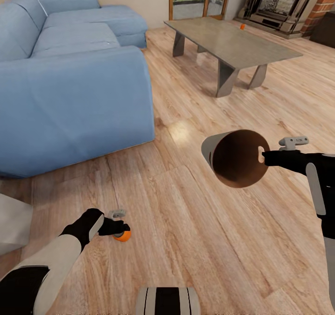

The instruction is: Put the three can of soda from the living room inside the tash can in the kitchen.

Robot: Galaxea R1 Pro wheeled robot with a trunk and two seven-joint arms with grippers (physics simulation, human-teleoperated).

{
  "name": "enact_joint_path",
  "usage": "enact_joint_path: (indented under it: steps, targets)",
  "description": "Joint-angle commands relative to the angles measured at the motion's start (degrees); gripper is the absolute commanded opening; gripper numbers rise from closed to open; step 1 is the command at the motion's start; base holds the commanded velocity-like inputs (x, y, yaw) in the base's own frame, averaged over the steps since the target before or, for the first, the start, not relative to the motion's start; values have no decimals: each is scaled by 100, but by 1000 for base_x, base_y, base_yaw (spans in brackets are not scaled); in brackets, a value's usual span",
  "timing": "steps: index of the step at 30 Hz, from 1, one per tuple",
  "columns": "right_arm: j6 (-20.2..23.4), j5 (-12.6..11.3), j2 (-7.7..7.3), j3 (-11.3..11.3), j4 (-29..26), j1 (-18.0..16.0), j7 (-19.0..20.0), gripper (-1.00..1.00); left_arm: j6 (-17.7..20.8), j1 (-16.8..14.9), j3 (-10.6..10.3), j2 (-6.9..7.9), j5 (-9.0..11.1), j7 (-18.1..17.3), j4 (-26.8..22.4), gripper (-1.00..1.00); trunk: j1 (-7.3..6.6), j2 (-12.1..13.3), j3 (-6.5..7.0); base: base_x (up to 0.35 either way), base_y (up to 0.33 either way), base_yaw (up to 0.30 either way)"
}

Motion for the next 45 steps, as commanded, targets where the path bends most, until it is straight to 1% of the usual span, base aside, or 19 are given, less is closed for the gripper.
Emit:
enact_joint_path:
  steps: [1, 2, 10, 11, 16, 28, 35, 41, 45]
  targets:
    - [9, -122, 1, 0, -5, -4, 15, -100, 3, 1, 1, 0, 0, -2, 1, 100, 1, -2, -22, 0, 0, 0]
    - [9, -122, 1, 0, -5, -4, 15, -100, 2, 2, 1, 0, 2, -2, -1, 100, 4, -4, -44, 0, 0, 0]
    - [9, -122, 1, 0, -5, 56, 15, -100, -5, 3, 1, 0, 13, -4, -7, 100, 4, -4, -44, 0, 0, 0]
    - [9, -122, 1, 0, -5, 60, 15, -100, -13, 3, 1, 0, 14, -4, -7, -100, 4, -4, -44, 0, 0, 0]
    - [9, -122, 1, 0, -5, 116, 15, -100, -194, 3, 1, 3, 9, -39, -7, -100, 4, -4, -44, 0, 0, 0]
    - [9, -122, 1, 8, -5, 193, 15, -100, -238, 3, 5, 0, 7, -48, -7, -100, 4, -4, -44, 0, 0, 0]
    - [9, -122, 2, 9, -5, 212, 11, -100, -231, 3, 1, 0, -17, -48, -4, -100, -14, 6, 111, 0, 0, 0]
    - [9, -122, 2, 100, -5, 215, -1, -100, -230, 3, 1, 0, -27, -48, 0, -100, -30, 14, 244, 0, 0, 0]
    - [9, -122, 1, 118, -5, 216, -16, -100, -230, 3, 0, 0, -30, -48, 1, -100, -40, 19, 332, 0, 0, 0]
